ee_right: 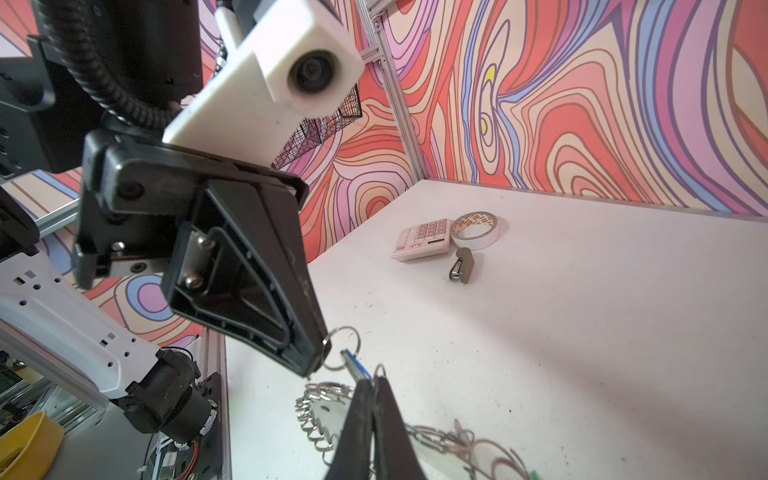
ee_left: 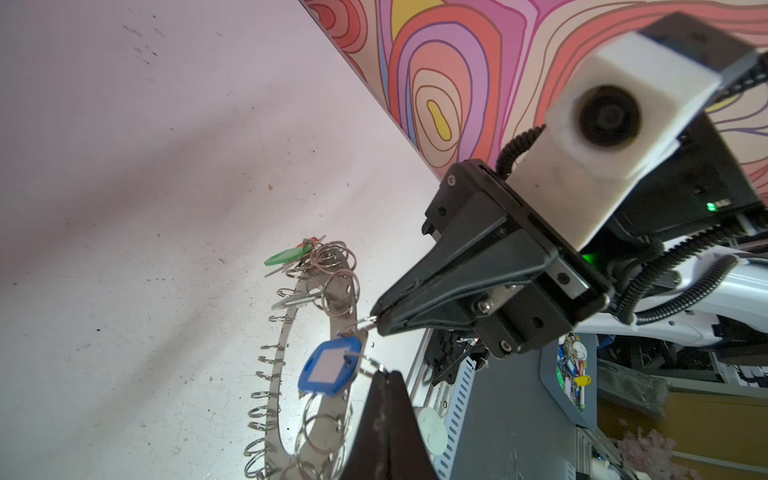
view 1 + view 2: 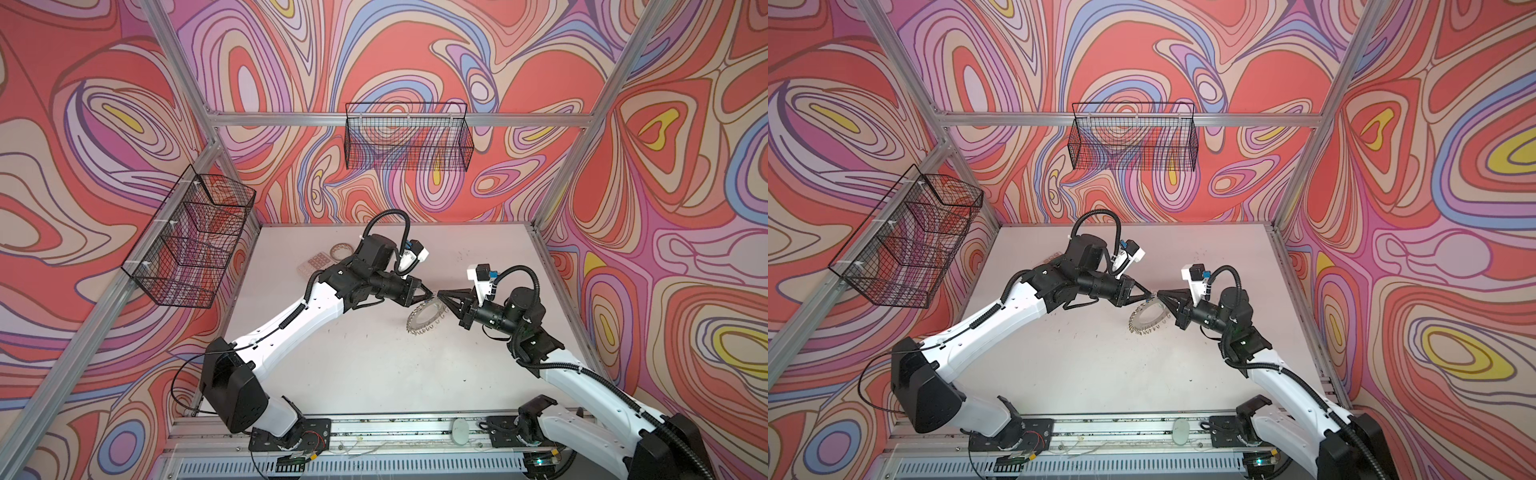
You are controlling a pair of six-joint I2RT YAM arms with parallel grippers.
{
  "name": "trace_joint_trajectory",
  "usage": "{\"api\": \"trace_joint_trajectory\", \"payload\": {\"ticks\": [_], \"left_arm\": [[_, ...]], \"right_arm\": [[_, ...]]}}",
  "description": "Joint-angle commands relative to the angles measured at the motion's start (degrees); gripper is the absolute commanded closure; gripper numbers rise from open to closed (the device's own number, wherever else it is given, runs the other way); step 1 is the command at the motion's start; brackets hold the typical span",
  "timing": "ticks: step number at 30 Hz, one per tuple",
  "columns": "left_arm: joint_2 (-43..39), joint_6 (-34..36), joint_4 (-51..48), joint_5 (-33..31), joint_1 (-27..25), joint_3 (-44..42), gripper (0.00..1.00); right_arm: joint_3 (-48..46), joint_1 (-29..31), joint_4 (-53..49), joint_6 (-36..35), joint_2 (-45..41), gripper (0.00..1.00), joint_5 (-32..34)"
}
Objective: Put the keys on the keyring
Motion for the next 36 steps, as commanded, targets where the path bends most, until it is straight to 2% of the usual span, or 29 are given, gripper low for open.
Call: {"api": "trace_joint_trajectory", "payload": {"ticks": [1,4,7,20,25,30,32,36], "left_arm": [[0.4,-1.9,-2.9,-3.2,2.4,-0.9,1.00],[-0.1,-6.5,2.3,1.4,5.9,-5.8,1.00],[-0.1,-6.7,3.1,0.9,7.6,-9.3,1.00],[3.9,-9.2,6.2,0.1,8.0,-23.6,1.00],[4.7,-11.4,9.5,-0.9,8.0,-26.0,1.00],[0.8,-9.8,11.0,-2.5,8.4,-24.3,1.00],[-2.0,-8.2,13.4,-2.7,9.0,-24.3,0.93],[-10.4,-2.6,24.9,-1.7,9.6,-28.1,0.66]], "right_arm": [[0.9,0.5,1.4,-0.6,-0.6,1.00,0.4],[0.6,0.5,1.3,-0.6,-0.7,1.00,0.8],[0.4,0.4,1.3,-0.4,-0.9,1.00,0.8],[-0.3,0.5,1.6,-0.1,-1.2,1.00,1.0],[-0.3,0.5,1.7,-0.2,-1.1,1.00,1.0],[-0.6,0.4,1.6,-0.7,-1.3,1.00,0.8],[-1.0,0.5,2.3,-0.8,-1.6,1.00,0.5],[-1.6,0.5,4.7,-1.4,-1.5,1.00,0.5]]}}
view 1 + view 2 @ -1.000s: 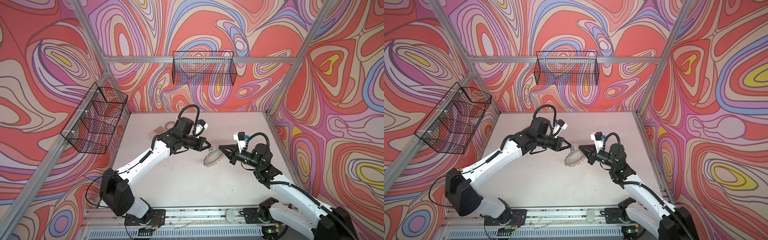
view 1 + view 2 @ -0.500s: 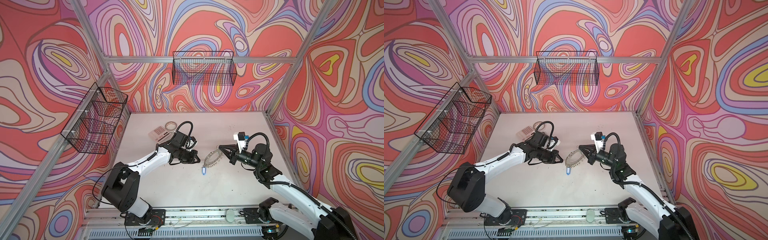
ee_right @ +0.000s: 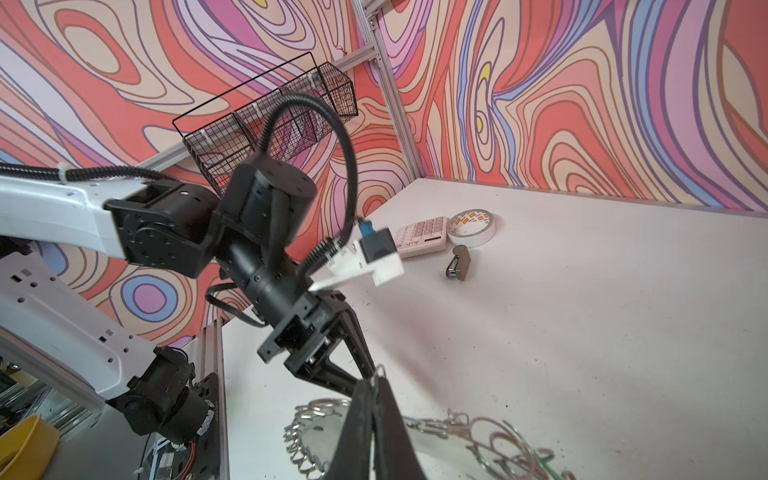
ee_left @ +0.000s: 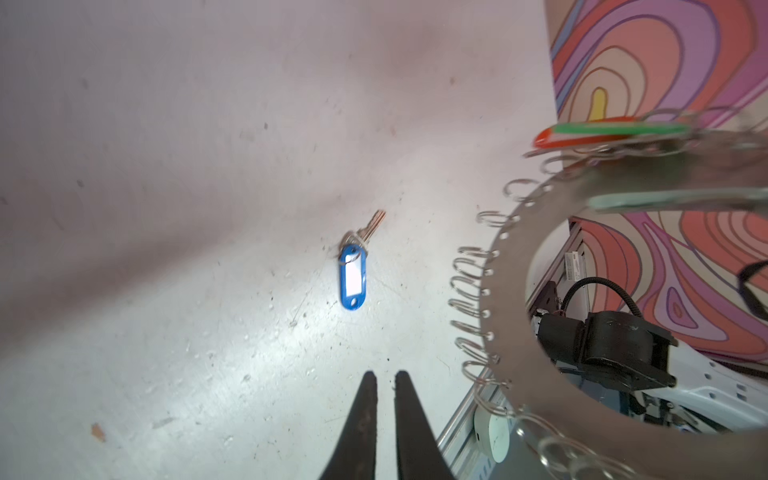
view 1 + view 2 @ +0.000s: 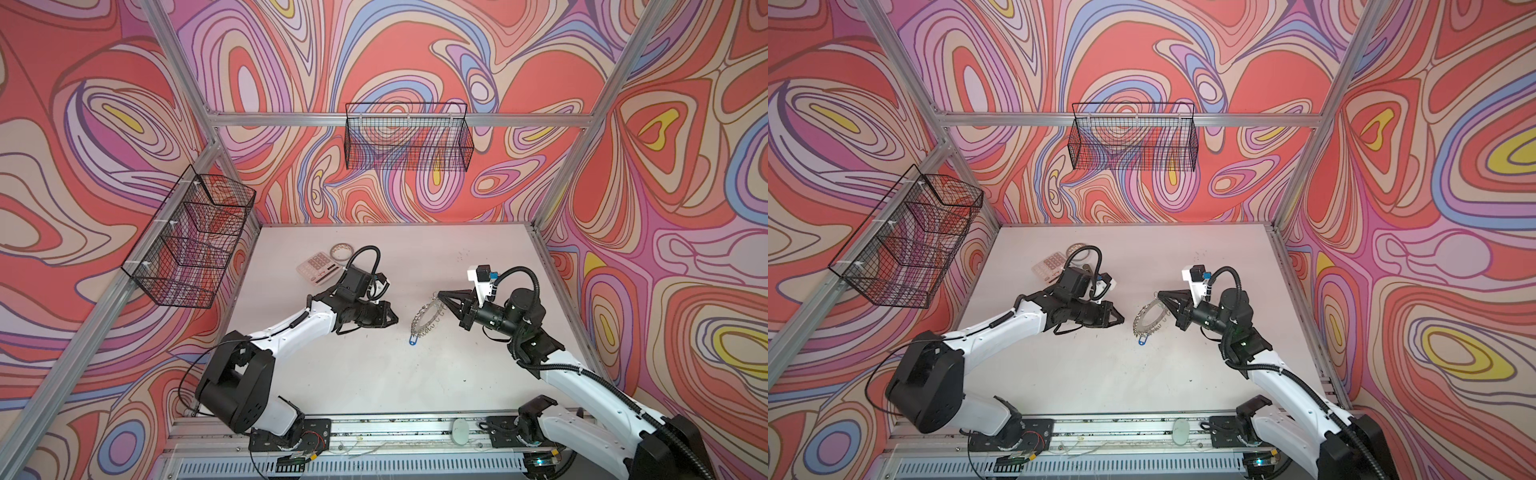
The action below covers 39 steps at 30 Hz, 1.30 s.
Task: Put the keys on the keyring
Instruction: 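Open the left gripper and draw it back from the plate, then move the left gripper to the plate rim beside the right gripper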
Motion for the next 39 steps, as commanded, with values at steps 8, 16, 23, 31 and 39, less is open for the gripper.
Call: {"api": "trace_joint_trajectory", "payload": {"ticks": [8,16,23,31,39], "left_arm": [[-7.9,3.3,22.9,-6.6,3.4,-4.8,0.01],[-1.8,14.8,37.1,19.9,6.1,-3.6,0.41],[-0.6,22.2,37.8,29.9,6.0,-1.3,0.56],[0.5,33.0,24.0,34.2,3.9,3.0,0.63],[1.1,38.6,18.3,30.9,0.9,4.0,0.63]], "right_arm": [[0.1,1.1,8.5,-3.0,2.9,1.00,-3.7],[1.9,1.7,10.4,-4.3,5.7,1.00,-8.6],[3.1,2.6,10.8,-4.5,7.2,1.00,-11.3],[4.1,3.2,10.3,-4.2,7.8,1.00,-12.7],[4.6,3.8,9.8,-4.2,8.1,1.00,-13.1]]}}
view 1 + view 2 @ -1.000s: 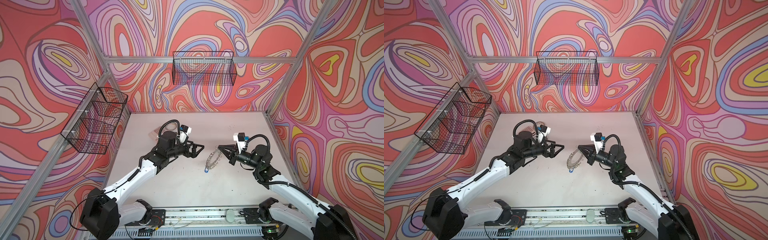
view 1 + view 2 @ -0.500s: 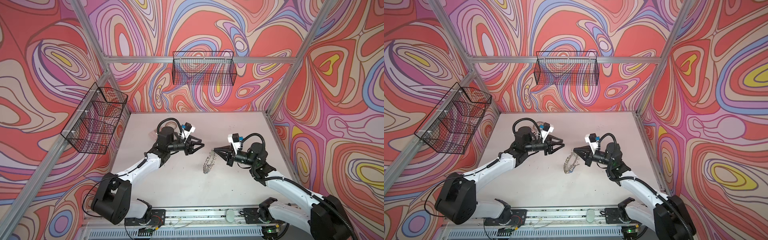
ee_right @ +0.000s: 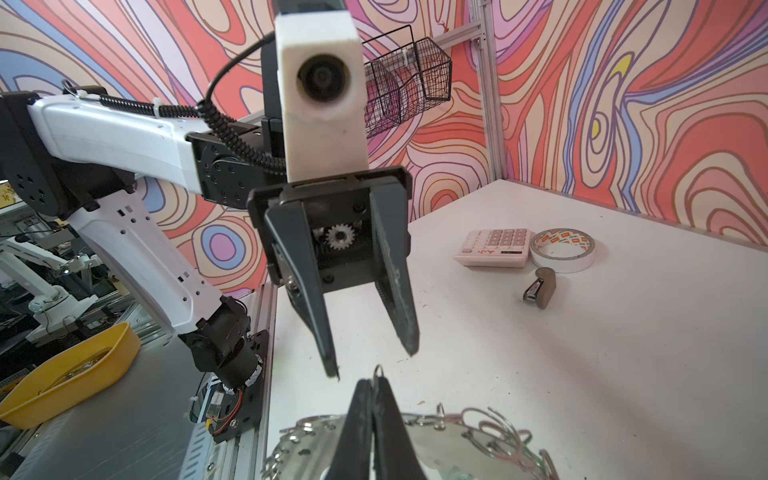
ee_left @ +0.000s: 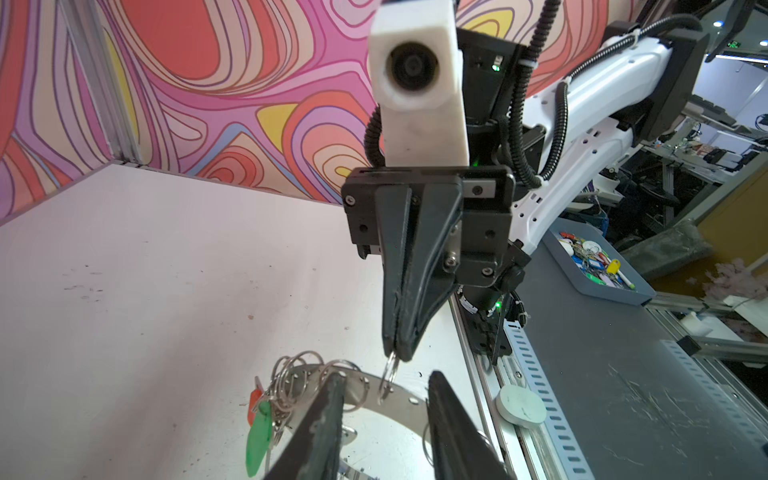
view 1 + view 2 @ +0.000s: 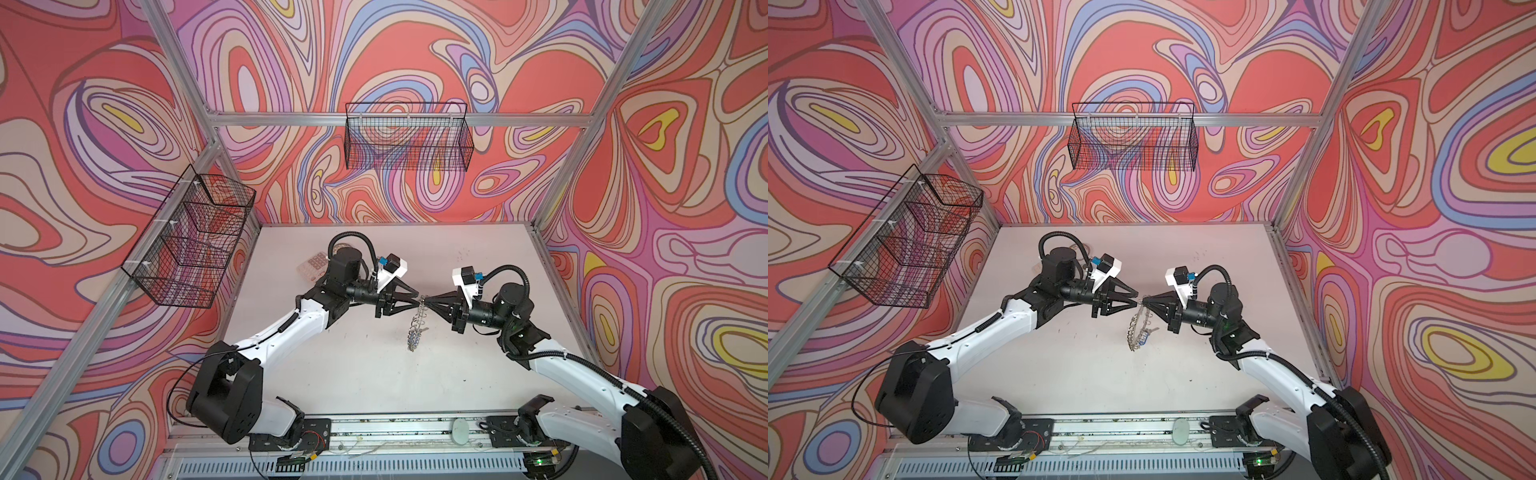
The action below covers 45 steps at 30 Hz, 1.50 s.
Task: Put the keys on the keyring
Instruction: 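Move the left gripper to the plate rim beside the right gripper, then close the left gripper on the plate rim while the right gripper opens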
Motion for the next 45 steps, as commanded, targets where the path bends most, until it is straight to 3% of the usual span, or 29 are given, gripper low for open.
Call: {"api": "trace_joint_trajectory", "payload": {"ticks": [1,5,14,19,22,28,31,38,45], "left_arm": [[0.8,4.4,-2.8,-1.0,-0.4,1.1,0.63],[1.0,4.3,-2.6,-1.5,-0.7,1.2,0.65],[1.3,6.6,-7.0,-1.2,-1.8,2.5,0.81],[1.2,5.9,-7.0,-1.7,-2.2,3.0,1.00],[0.2,8.0,-9.9,-3.5,-2.2,3.6,1.00],[-1.5,18.4,-23.3,-7.6,-2.5,7.6,1.00],[-2.3,22.2,-28.2,-9.6,-3.0,9.2,1.00],[-3.4,25.9,-30.7,-13.2,-4.4,9.8,1.00],[-6.1,24.4,-20.8,-17.7,-5.5,5.3,1.00]], "right_arm": [[1.9,0.6,2.3,-0.9,0.0,1.00,-1.4],[2.0,0.8,1.8,-1.1,0.2,1.00,-1.4],[2.0,1.0,1.8,-1.3,0.1,1.00,-1.3],[1.9,1.0,1.5,-1.6,0.0,1.00,-1.1],[1.6,1.0,0.8,-1.9,-0.6,1.00,-0.3],[-1.5,1.0,0.9,-1.7,-5.8,0.58,6.6],[-3.2,1.0,0.6,-1.3,-8.7,0.45,11.5],[-4.8,1.0,-1.8,-0.5,-11.1,0.34,17.5],[-6.4,1.0,-0.4,1.4,-11.6,0.15,19.7]]}}
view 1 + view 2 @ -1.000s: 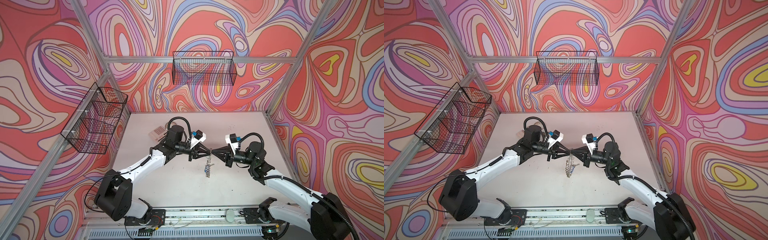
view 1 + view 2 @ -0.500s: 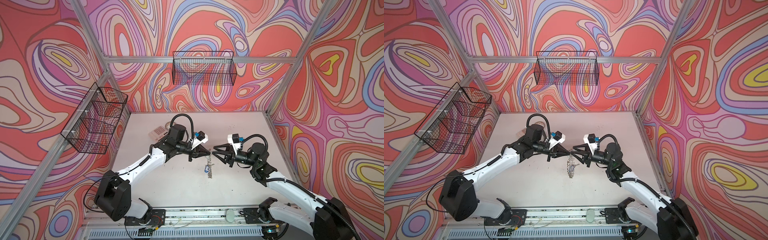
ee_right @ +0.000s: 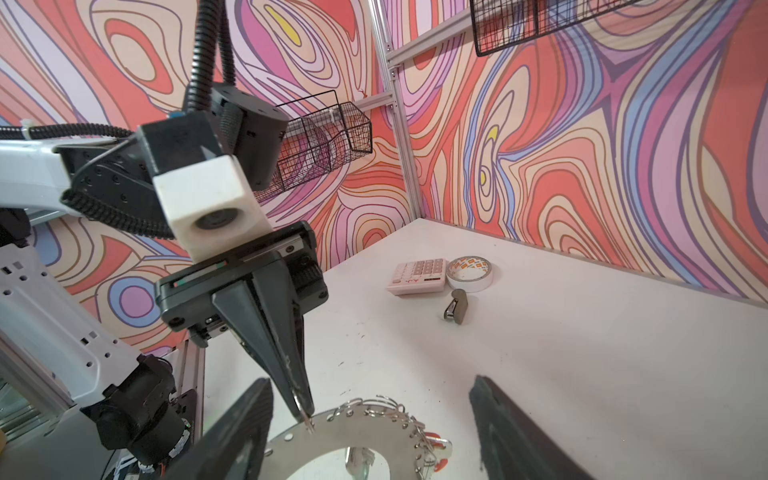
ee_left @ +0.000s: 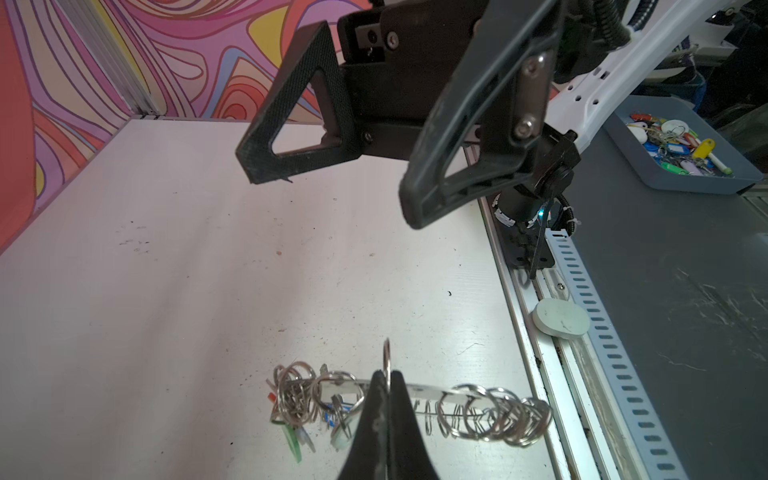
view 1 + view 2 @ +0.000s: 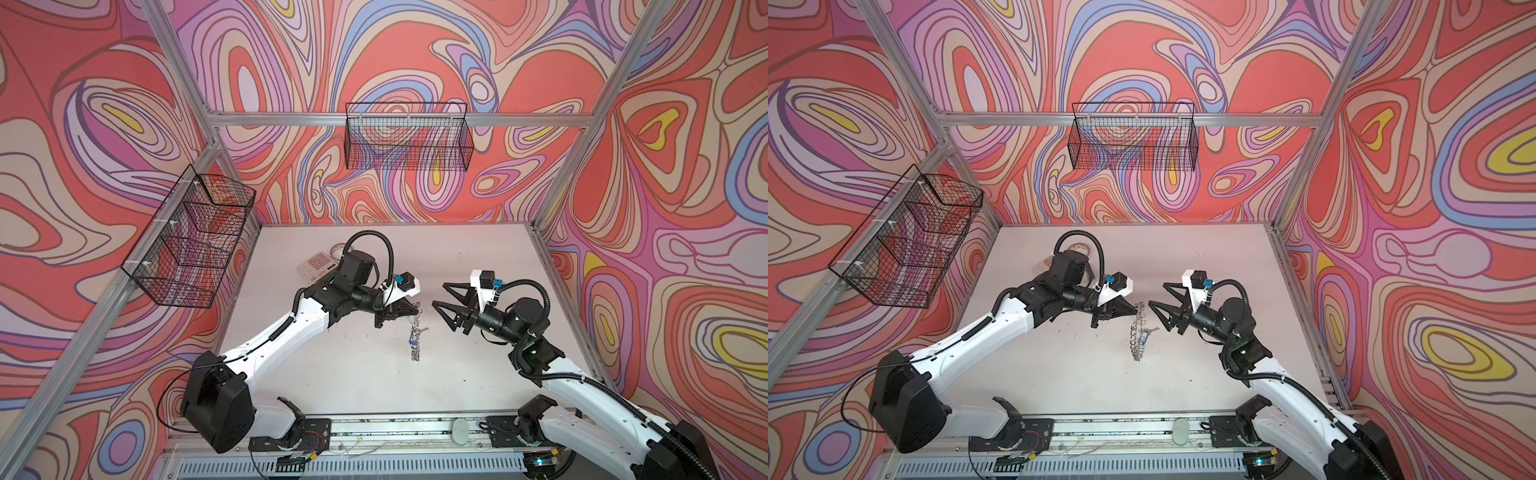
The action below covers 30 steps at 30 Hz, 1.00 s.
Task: Put the keys on the keyring
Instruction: 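Close the left gripper on the plate rim while the right gripper opens, then draw the open right gripper back while the left gripper holds the plate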
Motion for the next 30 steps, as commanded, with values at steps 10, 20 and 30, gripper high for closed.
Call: {"api": "trace_joint_trajectory", "payload": {"ticks": [10,20,30], "left_arm": [[-7.9,5.3,11.5,-9.3,-2.1,-5.9,1.00],[-10.8,10.5,13.5,-15.9,-3.7,-8.3,1.00],[-11.0,6.8,15.2,-18.1,-3.7,-8.6,1.00]], "right_arm": [[-1.4,0.2,1.0,1.9,0.7,0.02,5.1],[-1.8,0.2,2.0,2.6,1.6,0.02,5.6],[-1.2,0.3,1.9,3.0,3.1,0.02,4.7]]}}
